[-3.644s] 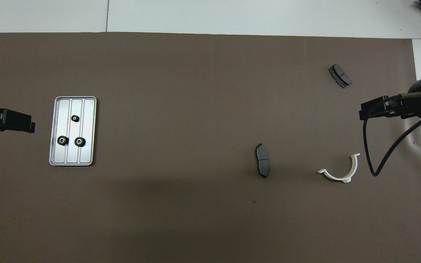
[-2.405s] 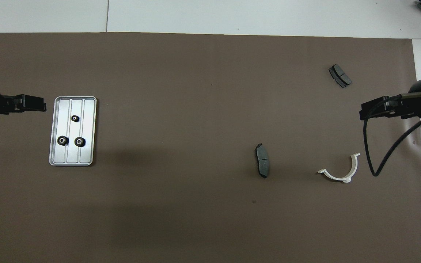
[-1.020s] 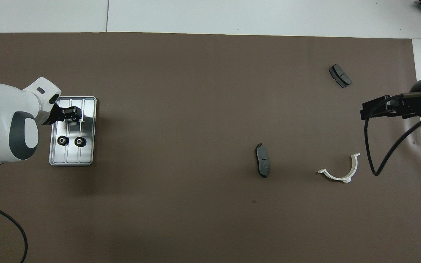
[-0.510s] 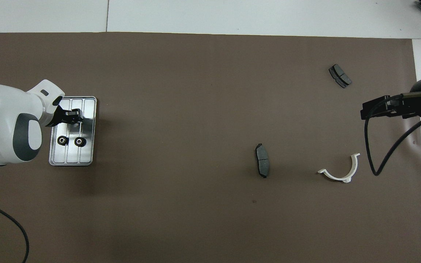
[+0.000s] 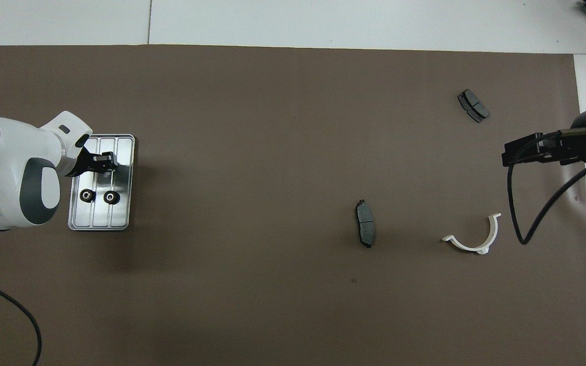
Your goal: Place bearing gear from tray to pile
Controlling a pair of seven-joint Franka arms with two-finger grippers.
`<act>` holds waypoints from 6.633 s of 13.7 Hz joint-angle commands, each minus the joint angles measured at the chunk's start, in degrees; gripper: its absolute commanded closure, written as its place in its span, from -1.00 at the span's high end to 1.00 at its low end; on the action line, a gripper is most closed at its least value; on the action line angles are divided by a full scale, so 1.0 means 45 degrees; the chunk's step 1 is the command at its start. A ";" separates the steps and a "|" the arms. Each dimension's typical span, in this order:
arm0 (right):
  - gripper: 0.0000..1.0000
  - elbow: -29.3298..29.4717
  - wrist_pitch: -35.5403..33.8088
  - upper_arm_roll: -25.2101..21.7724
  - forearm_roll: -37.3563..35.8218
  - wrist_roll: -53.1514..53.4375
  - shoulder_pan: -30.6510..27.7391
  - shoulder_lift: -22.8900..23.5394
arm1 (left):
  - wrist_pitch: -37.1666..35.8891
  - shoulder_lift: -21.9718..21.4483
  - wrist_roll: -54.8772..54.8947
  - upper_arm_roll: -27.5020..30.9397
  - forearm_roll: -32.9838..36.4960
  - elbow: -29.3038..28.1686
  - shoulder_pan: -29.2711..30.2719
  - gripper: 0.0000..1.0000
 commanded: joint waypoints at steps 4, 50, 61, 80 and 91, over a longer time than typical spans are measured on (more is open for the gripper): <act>1.00 -0.0417 0.0310 0.0041 0.0054 -0.0117 -0.0148 -0.0305 | -0.0513 -0.0356 -0.0136 0.0124 -0.0009 -0.0369 -0.0112 -0.40; 1.00 -0.2570 0.4411 0.0236 -0.0023 0.1289 0.1413 0.0686 | -0.2363 -0.0254 -0.9398 0.0103 0.0030 0.4006 -0.5739 1.00; 1.00 0.5668 0.5076 0.0139 -0.1643 0.5502 0.4770 0.9043 | -0.3179 -0.2793 -0.5274 0.0456 0.0108 -0.0007 -0.1618 1.00; 0.99 0.5462 0.7460 0.0197 -0.2290 0.7989 0.7098 1.0848 | 0.0795 -0.2329 -0.5428 0.0456 0.0108 -0.3162 -0.0873 0.36; -0.14 0.5188 0.7224 0.0236 -0.2056 0.7969 0.7078 1.0731 | 0.1068 -0.2270 -0.5292 0.0456 0.0108 -0.3162 -0.0854 -0.38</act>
